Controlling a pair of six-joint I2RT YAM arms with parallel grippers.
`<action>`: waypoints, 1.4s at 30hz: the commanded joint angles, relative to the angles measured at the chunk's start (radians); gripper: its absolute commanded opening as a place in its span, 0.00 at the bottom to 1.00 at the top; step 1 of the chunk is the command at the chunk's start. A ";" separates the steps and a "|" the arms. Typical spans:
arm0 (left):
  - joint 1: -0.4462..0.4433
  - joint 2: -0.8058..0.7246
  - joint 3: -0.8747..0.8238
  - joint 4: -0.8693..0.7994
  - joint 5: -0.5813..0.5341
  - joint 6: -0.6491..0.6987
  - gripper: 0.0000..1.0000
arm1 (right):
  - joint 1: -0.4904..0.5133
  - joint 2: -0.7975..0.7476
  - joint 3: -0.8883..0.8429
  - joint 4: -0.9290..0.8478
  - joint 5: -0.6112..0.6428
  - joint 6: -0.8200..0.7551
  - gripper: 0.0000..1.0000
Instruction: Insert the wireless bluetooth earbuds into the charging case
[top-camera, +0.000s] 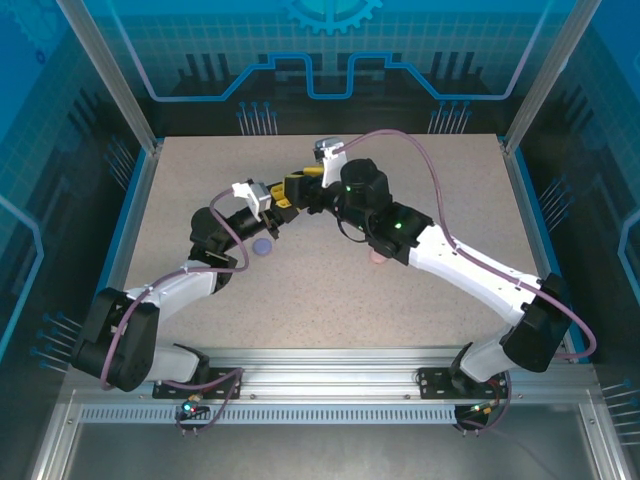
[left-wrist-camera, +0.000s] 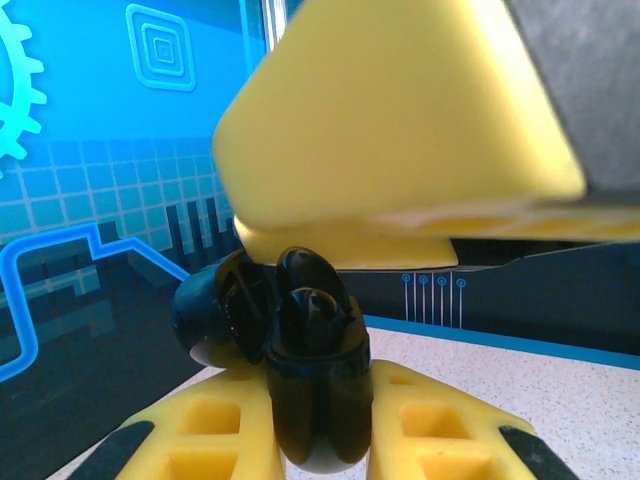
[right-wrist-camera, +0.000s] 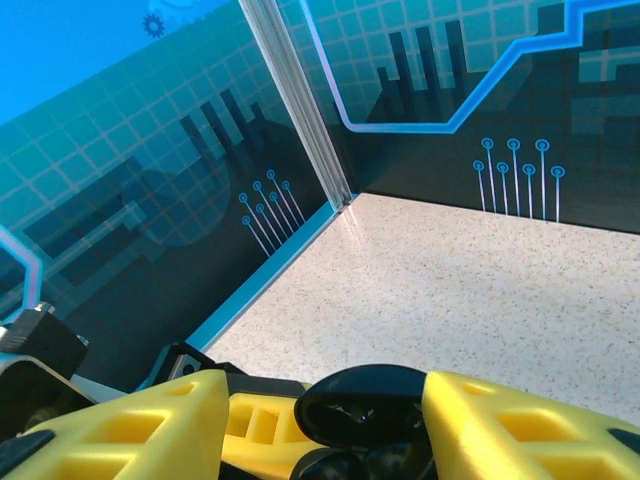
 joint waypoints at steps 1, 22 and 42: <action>-0.010 -0.026 0.029 0.062 0.055 0.003 0.00 | -0.030 0.005 0.043 0.020 0.011 0.033 0.63; -0.011 -0.004 0.043 0.052 0.086 0.001 0.00 | -0.213 0.046 0.244 -0.248 -0.239 0.137 0.73; -0.018 0.092 0.090 0.030 0.143 0.015 0.00 | -0.260 0.363 0.626 -0.716 -0.464 0.058 0.15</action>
